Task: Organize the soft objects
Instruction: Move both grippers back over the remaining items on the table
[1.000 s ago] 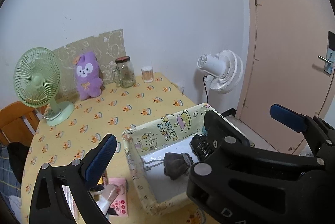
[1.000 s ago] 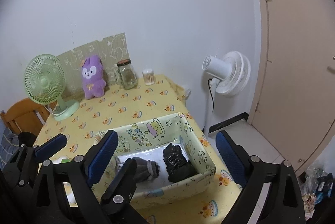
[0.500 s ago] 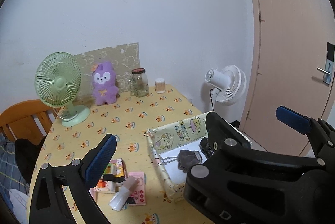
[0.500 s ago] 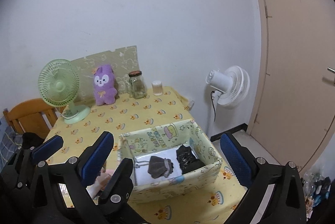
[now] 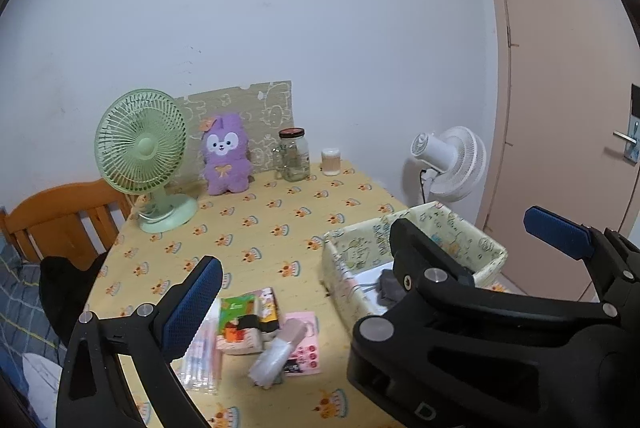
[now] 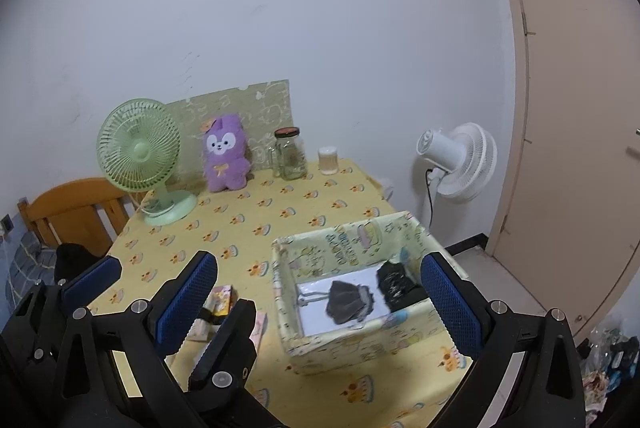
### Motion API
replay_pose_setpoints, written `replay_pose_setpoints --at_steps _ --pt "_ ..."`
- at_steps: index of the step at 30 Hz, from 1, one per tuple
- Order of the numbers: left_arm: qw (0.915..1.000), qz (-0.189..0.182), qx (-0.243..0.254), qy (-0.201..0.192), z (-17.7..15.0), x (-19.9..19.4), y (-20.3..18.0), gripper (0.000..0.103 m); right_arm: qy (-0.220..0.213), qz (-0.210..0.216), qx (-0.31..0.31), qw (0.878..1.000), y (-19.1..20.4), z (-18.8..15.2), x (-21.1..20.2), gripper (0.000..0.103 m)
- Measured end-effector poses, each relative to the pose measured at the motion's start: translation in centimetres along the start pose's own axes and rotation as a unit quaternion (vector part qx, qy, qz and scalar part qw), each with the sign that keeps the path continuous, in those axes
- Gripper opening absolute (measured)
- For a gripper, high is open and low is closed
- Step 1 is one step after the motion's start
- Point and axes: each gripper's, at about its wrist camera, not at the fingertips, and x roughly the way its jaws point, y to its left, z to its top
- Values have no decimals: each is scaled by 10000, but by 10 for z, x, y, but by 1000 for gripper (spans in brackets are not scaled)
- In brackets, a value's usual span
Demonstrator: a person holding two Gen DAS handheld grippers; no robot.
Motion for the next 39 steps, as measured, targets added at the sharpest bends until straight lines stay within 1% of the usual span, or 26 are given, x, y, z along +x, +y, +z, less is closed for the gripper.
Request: replay_pose_setpoints --at_steps 11,17,24,28,33,38,39 --pt "9998 150 -73 48 -20 3 27 103 42 168 -139 9998 27 -16 9 103" --pt "9994 237 -109 249 -36 13 43 102 183 350 -205 9990 42 -31 27 103" --pt "9986 340 -204 342 -52 24 60 101 234 483 -258 9982 58 -45 43 103" --pt "9981 363 -302 402 -62 30 67 100 270 574 -320 9975 65 -53 52 103" --pt "9970 349 -401 568 -71 39 74 97 442 674 -378 9960 73 -61 65 102" --pt "9954 488 -438 705 -80 48 82 96 598 770 -433 9943 82 -69 79 98" --pt "9947 523 -463 758 -83 50 84 96 642 785 -447 9938 83 -71 82 95"
